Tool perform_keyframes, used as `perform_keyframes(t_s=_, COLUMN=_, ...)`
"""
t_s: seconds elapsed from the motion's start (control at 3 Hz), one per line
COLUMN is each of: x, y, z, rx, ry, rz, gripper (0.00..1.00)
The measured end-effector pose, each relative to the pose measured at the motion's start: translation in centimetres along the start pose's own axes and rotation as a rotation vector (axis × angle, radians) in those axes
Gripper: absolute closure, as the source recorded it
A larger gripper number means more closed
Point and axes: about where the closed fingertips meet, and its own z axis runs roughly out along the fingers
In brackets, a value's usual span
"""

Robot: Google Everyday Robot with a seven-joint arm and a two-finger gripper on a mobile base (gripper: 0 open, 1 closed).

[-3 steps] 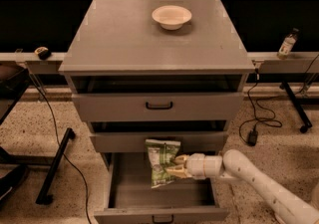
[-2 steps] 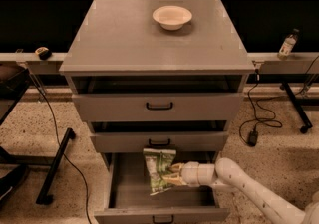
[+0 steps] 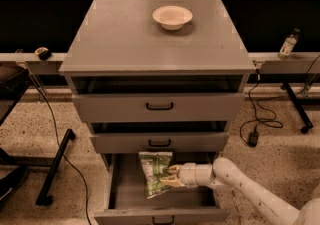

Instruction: Place green jalapeno chip bag into bottom drawer

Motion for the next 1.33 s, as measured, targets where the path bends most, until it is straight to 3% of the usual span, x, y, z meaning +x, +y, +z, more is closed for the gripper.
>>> perform_keyframes(t_s=0.33, x=4.4, y=0.3, z=3.1, rx=-0.043, ry=0.060, rz=-0.013, gripper=1.00)
perform_keyframes(t_s=1.0, x=13.8, y=-0.2, z=6.4, rx=0.009, ry=0.100, rz=0.179, gripper=0.99)
perform_keyframes(t_s=1.33, x=13.8, y=-0.3, z=6.4, rx=0.010, ry=0.100, rz=0.179, gripper=0.77)
